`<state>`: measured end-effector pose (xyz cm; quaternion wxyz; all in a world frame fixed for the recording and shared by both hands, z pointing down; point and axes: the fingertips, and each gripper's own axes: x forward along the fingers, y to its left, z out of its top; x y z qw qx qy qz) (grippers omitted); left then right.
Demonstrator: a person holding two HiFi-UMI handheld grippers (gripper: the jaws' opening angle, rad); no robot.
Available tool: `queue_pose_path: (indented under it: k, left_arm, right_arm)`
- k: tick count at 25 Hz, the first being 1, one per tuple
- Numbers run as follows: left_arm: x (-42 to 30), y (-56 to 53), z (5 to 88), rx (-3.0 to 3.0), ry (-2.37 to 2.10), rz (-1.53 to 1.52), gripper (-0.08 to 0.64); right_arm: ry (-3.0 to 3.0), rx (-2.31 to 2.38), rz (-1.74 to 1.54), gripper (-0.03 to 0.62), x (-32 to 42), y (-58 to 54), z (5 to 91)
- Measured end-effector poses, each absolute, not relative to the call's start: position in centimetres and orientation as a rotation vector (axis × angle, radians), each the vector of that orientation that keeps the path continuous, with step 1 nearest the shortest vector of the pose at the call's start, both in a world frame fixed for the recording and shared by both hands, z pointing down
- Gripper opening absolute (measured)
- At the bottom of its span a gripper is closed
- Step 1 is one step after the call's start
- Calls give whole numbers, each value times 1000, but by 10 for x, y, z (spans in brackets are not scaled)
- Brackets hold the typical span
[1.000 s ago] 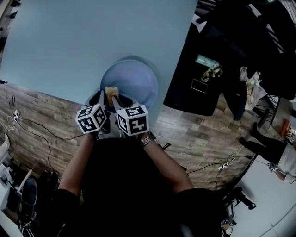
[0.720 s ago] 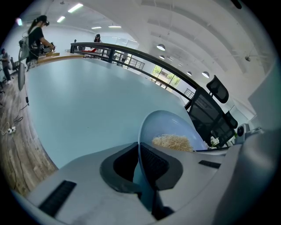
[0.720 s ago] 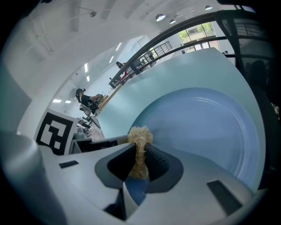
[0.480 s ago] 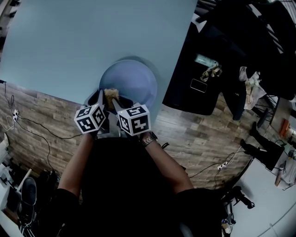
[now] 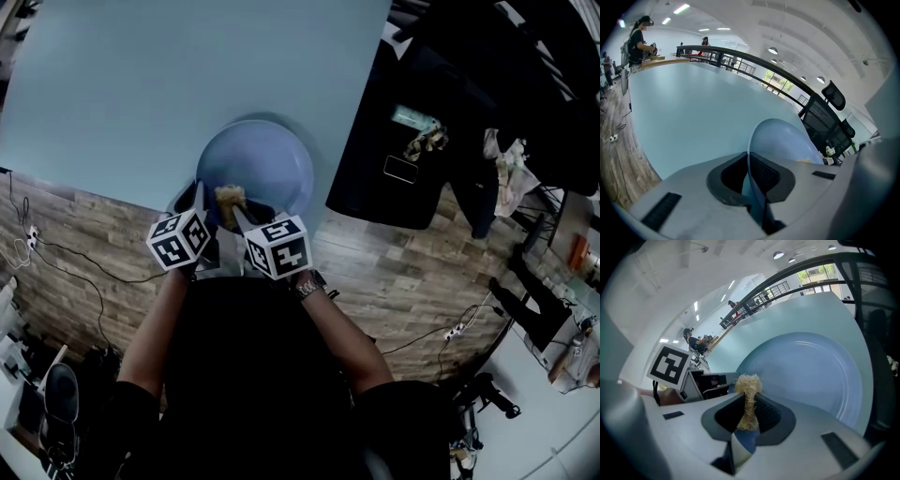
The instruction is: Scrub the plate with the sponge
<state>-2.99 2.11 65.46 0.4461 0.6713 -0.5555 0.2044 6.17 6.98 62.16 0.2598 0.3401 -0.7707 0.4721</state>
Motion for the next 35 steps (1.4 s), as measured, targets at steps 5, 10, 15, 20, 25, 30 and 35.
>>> queue_pose_path:
  k: [5, 10, 15, 20, 25, 30, 35]
  left_arm:
    - [-30, 20, 656, 1658, -1378, 507, 6]
    - [-29, 18, 656, 1666, -1376, 519, 6]
    - [-28, 18, 657, 1673, -1374, 527, 6]
    - [-24, 17, 656, 1678, -1375, 532, 6]
    - [-24, 18, 656, 1682, -1376, 541, 6]
    - [-28, 18, 656, 1684, -1374, 545, 6]
    - [-27, 17, 656, 1686, -1376, 546, 6]
  right_arm:
    - [-2087, 917, 1244, 66, 71, 73, 622]
    - [-2081, 910, 1217, 66, 81, 76, 623]
    - [-2064, 926, 1227, 66, 97, 80, 625]
    - [-2077, 962, 1234, 66, 118, 80, 630]
    - [-2063, 1000, 1234, 66, 136, 78, 629]
    - [-2062, 1023, 1210, 66, 146, 74, 633]
    - [-2020, 1022, 1183, 66, 158, 67, 622]
